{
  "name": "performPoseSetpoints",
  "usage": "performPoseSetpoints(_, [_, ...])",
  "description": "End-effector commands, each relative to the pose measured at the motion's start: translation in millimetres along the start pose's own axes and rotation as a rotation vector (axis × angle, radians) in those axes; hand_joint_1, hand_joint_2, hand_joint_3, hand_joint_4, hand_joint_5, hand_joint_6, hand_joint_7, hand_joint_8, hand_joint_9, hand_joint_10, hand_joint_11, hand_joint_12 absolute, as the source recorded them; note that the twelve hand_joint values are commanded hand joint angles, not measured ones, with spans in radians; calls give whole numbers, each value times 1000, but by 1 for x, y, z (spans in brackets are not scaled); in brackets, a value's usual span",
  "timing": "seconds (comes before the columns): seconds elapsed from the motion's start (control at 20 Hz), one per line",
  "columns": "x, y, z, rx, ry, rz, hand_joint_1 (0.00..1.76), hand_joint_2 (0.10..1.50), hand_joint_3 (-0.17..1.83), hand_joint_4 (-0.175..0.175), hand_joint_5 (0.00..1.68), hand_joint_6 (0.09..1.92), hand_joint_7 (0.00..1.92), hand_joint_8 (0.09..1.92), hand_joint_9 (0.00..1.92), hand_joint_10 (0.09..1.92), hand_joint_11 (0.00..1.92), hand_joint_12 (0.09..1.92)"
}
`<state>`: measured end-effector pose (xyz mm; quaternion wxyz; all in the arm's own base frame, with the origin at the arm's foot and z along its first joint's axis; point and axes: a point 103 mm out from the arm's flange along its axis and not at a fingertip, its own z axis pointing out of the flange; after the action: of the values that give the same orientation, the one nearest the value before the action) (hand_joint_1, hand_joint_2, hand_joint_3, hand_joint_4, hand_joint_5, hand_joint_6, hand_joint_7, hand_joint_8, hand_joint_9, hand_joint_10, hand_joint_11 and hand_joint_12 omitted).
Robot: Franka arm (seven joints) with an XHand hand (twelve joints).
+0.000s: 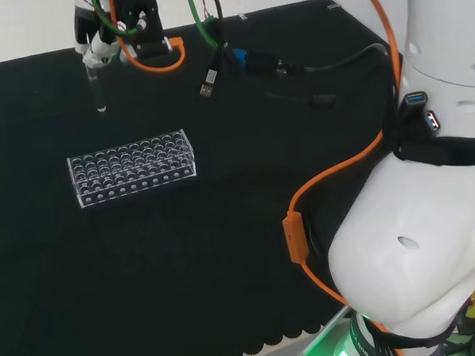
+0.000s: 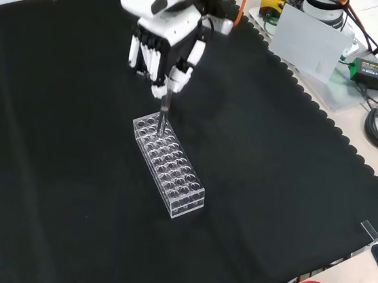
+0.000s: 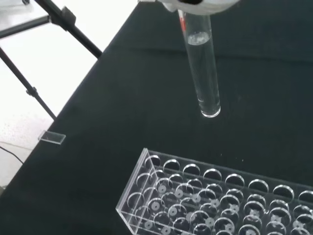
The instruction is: Shake the test tube.
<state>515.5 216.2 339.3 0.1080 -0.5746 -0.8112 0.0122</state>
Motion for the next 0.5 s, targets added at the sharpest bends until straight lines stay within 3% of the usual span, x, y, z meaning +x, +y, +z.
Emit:
performPoseSetpoints(0.05, [-8,-15,-19,-9,-3,3,1423,1026,-175,-175,1339,379,1429,532,1433,87,914,1156])
performPoseSetpoints(0.35, [-16,-23,-22,-13,10,30,1423,1026,-175,-175,1339,380,1429,532,1433,87,915,1155])
performPoseSetpoints(0.5, [-6,-22,-19,-9,28,17,1423,1026,-175,-175,1339,380,1429,532,1433,87,916,1154])
